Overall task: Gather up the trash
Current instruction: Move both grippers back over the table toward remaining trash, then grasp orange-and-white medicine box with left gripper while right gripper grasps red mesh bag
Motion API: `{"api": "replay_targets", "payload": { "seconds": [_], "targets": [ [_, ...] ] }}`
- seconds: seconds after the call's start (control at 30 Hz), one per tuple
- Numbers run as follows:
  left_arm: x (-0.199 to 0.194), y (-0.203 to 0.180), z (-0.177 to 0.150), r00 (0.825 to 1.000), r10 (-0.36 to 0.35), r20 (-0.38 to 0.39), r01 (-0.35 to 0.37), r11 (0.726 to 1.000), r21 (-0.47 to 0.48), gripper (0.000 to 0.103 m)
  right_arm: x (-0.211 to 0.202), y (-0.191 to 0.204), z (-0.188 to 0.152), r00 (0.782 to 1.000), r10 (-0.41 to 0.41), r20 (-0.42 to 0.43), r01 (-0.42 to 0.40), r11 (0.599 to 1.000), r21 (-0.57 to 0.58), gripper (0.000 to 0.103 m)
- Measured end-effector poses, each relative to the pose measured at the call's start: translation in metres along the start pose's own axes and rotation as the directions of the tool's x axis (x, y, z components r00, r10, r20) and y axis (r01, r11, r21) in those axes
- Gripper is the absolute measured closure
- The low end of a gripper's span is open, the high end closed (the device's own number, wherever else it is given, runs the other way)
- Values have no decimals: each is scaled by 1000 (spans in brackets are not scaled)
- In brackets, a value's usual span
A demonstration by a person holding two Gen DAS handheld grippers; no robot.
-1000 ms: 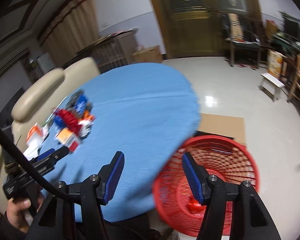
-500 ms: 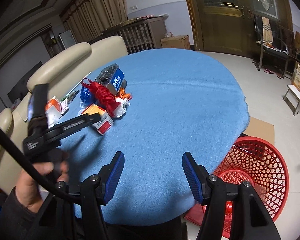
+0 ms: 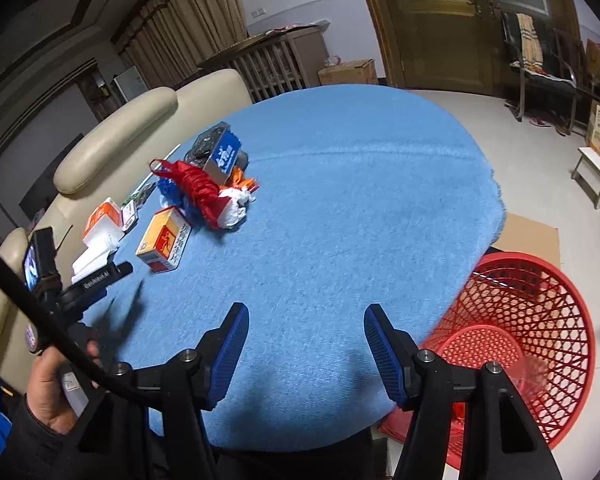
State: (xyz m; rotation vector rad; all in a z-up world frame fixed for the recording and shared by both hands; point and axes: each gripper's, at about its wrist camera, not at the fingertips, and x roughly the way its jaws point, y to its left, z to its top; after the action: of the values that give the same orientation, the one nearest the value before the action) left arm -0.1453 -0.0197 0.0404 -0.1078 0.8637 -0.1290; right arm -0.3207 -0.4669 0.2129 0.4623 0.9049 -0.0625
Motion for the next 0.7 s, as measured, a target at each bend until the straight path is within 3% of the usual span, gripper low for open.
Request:
{"api": "replay_targets", "payload": {
  "seconds": [0.1, 0.2, 0.37, 0.5, 0.53, 0.6, 0.63, 0.7],
  "targets": [
    [-3, -35, 2, 998, -63, -12, 64, 993, 96, 24, 0, 3, 0, 1000, 8, 3, -8, 1000, -10, 39],
    [9, -60, 8, 998, -63, -26, 67, 982, 176, 24, -4, 2, -1, 1000, 2, 15, -2, 1000, -6, 39],
    [32, -69, 11, 995, -36, -90, 50, 987, 156, 24, -8, -8, 2, 1000, -11, 24, 11, 1000, 17, 39],
    [34, -58, 7, 994, -54, -90, 67, 987, 145, 24, -8, -10, 3, 1000, -8, 20, 8, 1000, 18, 39],
    [34, -57, 9, 994, -57, -90, 69, 987, 148, 26, -6, -9, 3, 1000, -7, 17, 7, 1000, 17, 39],
    [35, -58, 10, 994, -66, -92, 80, 983, 166, 40, -2, -7, 2, 1000, -1, 7, 1, 1000, 11, 39],
    [34, -59, 8, 992, -69, -102, 86, 980, 178, 53, 1, -5, 2, 1000, 1, 1, -1, 1000, 2, 39],
    [32, -58, 6, 992, -74, -105, 93, 979, 180, 53, 5, -1, 2, 1000, 2, -6, -3, 1000, -11, 39]
  ]
}}
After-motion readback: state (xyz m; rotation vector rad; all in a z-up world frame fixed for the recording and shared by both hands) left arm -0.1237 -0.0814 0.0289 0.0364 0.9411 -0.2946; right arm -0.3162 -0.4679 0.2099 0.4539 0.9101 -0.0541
